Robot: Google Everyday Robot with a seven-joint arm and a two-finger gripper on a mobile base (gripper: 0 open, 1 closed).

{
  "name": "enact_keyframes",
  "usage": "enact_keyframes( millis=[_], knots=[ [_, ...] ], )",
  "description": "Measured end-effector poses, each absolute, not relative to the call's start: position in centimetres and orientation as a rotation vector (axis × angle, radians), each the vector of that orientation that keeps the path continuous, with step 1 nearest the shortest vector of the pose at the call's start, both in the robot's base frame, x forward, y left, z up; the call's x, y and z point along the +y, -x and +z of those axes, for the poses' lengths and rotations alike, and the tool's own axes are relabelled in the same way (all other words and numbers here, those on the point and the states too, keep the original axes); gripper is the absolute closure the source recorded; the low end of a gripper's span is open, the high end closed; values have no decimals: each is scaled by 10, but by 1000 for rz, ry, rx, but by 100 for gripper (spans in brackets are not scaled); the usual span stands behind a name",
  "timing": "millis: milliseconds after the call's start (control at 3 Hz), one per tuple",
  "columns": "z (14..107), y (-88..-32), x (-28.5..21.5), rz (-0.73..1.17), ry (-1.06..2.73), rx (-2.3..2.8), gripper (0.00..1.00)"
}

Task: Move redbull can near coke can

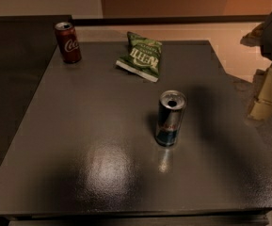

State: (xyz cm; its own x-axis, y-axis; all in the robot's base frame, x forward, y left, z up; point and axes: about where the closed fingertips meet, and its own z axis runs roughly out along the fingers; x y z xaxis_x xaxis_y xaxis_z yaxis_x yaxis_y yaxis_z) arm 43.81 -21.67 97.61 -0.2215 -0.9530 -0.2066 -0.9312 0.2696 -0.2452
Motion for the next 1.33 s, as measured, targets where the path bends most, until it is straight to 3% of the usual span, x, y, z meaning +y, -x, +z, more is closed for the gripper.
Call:
enact_keyframes(
  millis=[333,1333],
  knots=[
    [976,-438,-217,-98,1725,2232,0],
    [932,-433,-141,296,1834,2054,0]
  ],
)
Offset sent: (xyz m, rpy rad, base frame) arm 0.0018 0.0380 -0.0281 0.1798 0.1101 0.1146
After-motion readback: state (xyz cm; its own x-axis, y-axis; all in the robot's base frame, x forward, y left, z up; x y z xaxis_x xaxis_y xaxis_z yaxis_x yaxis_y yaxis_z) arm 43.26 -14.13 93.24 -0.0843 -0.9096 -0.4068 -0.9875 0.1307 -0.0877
